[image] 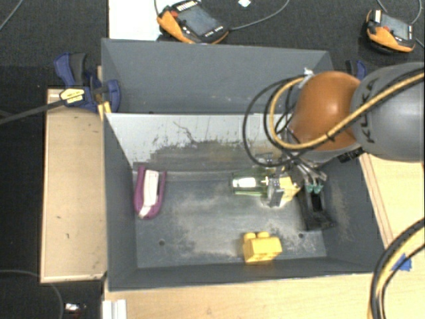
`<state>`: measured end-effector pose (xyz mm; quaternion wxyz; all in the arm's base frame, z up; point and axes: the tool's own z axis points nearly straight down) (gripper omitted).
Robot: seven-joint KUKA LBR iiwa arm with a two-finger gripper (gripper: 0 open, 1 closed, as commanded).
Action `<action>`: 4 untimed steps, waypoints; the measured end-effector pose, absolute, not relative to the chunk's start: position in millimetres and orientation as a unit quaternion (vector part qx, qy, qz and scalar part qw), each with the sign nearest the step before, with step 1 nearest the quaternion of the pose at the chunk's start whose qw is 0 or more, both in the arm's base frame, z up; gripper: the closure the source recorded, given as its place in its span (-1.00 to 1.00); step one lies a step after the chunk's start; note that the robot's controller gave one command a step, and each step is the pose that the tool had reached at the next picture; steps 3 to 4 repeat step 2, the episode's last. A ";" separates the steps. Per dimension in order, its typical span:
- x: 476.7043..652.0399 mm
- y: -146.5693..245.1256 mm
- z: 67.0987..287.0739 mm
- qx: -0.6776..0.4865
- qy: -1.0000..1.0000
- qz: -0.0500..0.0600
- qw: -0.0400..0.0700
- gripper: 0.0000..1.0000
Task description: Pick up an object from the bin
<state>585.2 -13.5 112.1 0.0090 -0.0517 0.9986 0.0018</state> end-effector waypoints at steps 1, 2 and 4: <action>583.1 -13.4 126.6 -0.051 0.999 0.002 0.005 1.00; 585.2 -13.4 158.5 -0.050 0.999 0.002 0.009 1.00; 585.2 -13.4 158.5 -0.050 0.999 0.002 0.009 1.00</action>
Offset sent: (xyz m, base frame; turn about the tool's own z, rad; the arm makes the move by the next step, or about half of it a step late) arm -0.0011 0.0001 0.0079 0.0011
